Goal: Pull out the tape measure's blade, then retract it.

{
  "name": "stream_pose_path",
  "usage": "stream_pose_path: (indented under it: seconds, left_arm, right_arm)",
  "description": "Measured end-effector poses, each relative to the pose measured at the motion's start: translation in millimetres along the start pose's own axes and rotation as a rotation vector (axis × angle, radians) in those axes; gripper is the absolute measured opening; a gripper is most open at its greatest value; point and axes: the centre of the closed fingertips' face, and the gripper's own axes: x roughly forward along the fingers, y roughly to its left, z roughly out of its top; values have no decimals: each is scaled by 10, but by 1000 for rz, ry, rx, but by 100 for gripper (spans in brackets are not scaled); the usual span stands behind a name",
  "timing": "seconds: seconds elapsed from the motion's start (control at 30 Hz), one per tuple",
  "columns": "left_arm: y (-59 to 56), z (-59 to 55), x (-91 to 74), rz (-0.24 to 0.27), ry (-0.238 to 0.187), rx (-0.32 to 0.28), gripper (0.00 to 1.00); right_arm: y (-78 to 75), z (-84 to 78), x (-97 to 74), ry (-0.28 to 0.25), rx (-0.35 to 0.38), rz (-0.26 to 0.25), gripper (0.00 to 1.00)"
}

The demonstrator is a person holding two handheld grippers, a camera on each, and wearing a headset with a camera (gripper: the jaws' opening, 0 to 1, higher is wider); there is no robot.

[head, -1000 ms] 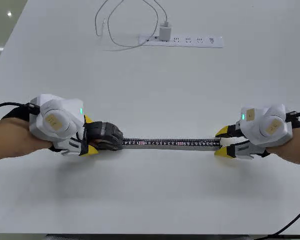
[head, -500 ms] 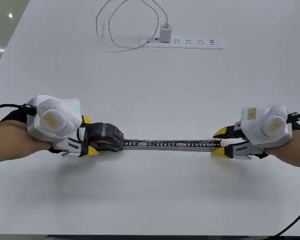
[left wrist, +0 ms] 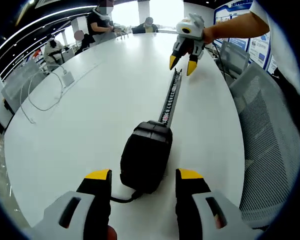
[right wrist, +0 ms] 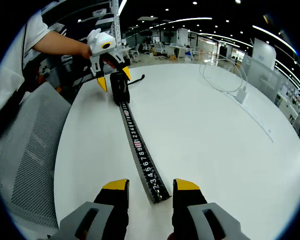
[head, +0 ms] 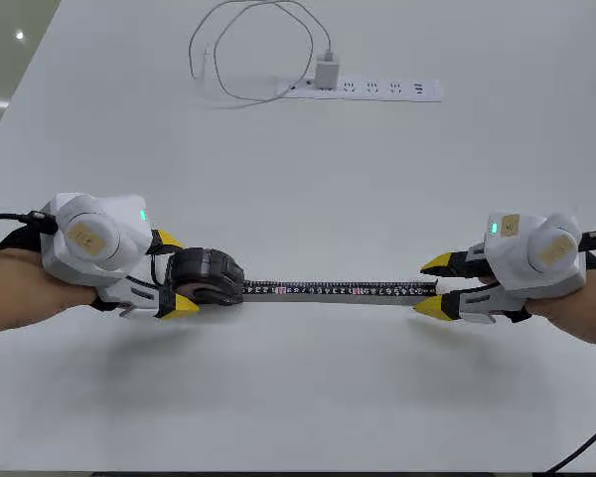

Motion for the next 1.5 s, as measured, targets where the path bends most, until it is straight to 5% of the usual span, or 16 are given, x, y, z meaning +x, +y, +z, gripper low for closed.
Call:
stream_pose_path:
  seconds: [0.27, 0.6, 1.03, 1.5]
  left_arm:
    - [6, -10, -49, 22, -23, -38, 50]
    - [10, 26, -192, 63, -96, -158, 56]
    - [-37, -97, -301, 131, -134, -244, 61]
    - [-155, -144, -458, 170, -232, -319, 68]
  right_arm:
    - [43, 10, -13, -16, 10, -9, 34]
    - [168, 102, -70, -49, 23, -39, 43]
    - [234, 66, -133, -71, 81, -95, 60]
    - [339, 38, -203, -112, 117, -151, 67]
